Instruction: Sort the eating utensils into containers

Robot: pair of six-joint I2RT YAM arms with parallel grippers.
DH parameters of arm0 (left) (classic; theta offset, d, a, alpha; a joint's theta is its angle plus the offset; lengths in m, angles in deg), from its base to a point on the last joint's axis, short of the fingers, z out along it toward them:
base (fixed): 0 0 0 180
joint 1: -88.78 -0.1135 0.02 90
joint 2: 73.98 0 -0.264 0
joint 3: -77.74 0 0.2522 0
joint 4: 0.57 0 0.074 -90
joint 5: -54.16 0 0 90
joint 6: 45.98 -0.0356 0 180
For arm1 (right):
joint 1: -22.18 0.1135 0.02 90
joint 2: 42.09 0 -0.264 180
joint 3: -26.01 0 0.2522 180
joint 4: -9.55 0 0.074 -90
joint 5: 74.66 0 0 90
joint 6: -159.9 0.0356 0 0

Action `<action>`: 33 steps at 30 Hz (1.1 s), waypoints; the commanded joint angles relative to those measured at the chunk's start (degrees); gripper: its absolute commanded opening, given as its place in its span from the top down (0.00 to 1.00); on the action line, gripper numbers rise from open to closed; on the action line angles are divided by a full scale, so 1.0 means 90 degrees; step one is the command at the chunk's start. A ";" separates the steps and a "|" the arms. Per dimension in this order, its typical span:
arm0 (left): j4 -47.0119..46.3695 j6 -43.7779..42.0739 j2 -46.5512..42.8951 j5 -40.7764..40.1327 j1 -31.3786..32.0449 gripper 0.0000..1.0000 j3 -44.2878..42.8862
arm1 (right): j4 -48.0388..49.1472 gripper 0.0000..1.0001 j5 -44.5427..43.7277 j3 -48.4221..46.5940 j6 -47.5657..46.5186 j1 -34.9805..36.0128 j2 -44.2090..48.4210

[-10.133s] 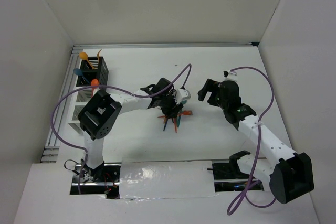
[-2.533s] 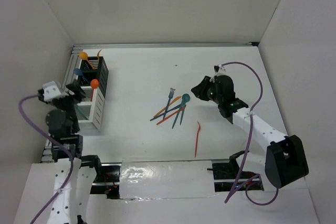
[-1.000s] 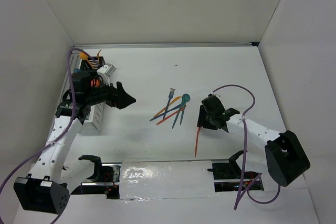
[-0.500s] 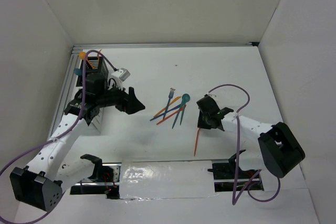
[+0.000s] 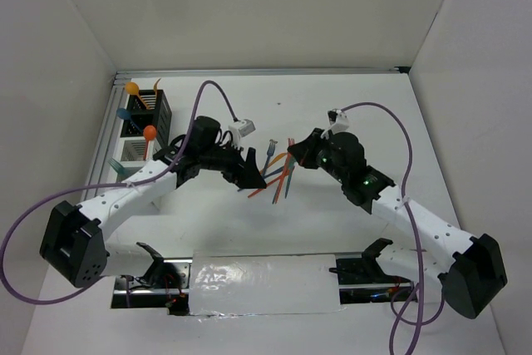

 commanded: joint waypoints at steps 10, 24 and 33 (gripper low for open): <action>-0.1465 0.0570 0.0589 -0.0327 0.0564 0.22 -0.0834 | 0.1278 1.00 0.0604 -0.0583 0.0061 0.0494 -0.0042; -0.2128 0.0686 0.0747 -0.0209 0.0300 0.95 -0.0942 | -0.0888 0.47 -0.0870 -0.1909 0.0002 0.0838 -0.0160; -0.2237 0.0561 -0.0142 -0.0208 -0.2108 0.95 -0.0649 | -0.2296 0.00 -0.1331 -0.2917 -0.0193 -0.0226 -0.0062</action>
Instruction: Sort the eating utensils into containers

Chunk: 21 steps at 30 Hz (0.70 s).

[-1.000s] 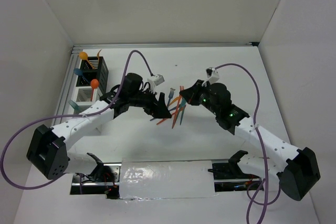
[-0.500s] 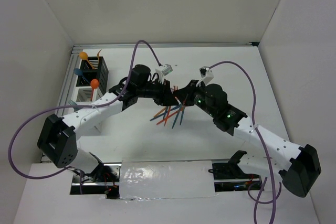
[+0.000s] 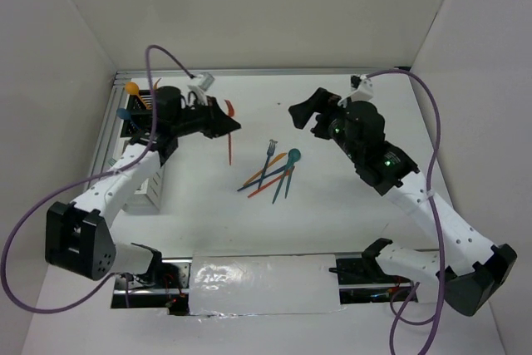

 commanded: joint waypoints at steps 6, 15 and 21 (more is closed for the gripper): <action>-0.1082 -0.0470 -0.1411 0.0455 -0.3510 0.93 0.0238 | -0.0041 0.00 0.0405 0.0694 -0.0447 -0.0825 -0.0163; -0.1933 -0.2531 -0.1755 0.1033 -0.4788 0.95 0.1488 | 0.0520 0.00 0.0788 0.1068 -0.0535 -0.0962 -0.0895; -0.2959 -0.2229 -0.1979 -0.0070 -0.5187 0.97 0.2484 | 0.0520 0.00 0.0788 0.0989 -0.0400 -0.1098 -0.1637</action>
